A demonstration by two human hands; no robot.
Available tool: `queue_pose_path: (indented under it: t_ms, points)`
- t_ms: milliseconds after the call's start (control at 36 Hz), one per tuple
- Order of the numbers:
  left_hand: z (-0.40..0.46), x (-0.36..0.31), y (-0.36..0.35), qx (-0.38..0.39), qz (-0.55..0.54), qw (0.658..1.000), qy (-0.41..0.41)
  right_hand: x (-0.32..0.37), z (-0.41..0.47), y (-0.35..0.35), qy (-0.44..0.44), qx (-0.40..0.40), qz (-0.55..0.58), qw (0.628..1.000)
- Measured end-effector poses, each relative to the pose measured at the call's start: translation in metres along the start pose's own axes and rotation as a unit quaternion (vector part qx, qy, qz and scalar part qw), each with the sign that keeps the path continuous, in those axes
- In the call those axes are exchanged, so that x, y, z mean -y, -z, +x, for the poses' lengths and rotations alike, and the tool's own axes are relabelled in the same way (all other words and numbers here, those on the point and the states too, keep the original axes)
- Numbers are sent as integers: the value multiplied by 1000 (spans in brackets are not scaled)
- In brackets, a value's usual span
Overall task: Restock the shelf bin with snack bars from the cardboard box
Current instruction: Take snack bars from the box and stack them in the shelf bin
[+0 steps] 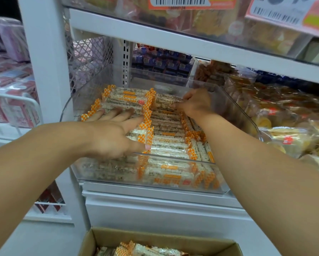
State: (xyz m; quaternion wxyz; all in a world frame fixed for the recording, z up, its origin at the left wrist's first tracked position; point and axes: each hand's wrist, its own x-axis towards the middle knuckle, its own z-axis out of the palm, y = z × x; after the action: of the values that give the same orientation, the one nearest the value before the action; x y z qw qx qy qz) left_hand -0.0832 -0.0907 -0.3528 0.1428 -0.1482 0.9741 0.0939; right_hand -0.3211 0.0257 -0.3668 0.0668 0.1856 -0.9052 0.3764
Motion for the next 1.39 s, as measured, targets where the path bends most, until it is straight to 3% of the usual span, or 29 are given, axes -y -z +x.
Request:
queue_pose_path:
  t_ms: [139,306,389,500,667,861,1139,1278,1389]
  points:
    - [1,3,-10,-48,15,999,-16,4,-5,6,4,12,-9,1000]
    - [-9,5,-17,-177,36,981,-68,9,-8,13,30,4,-104,994]
    - [-9,7,-17,-206,48,974,-85,9,-12,13,46,6,-127,991]
    - [-8,9,-18,-210,39,974,-79,6,-6,10,15,10,-87,996]
    - [-8,4,-18,-167,29,985,-30,4,-1,11,-64,21,59,996]
    - [-9,6,-17,-165,16,986,-33,3,-1,10,-29,15,-14,999]
    - [-11,5,-16,-169,9,985,-32,0,-3,0,-88,-20,169,981]
    - [-8,7,-18,-172,8,984,-36,-2,-2,-4,-88,10,137,987]
    - [-7,8,-18,-172,11,984,-35,-5,-5,-7,-37,11,91,995]
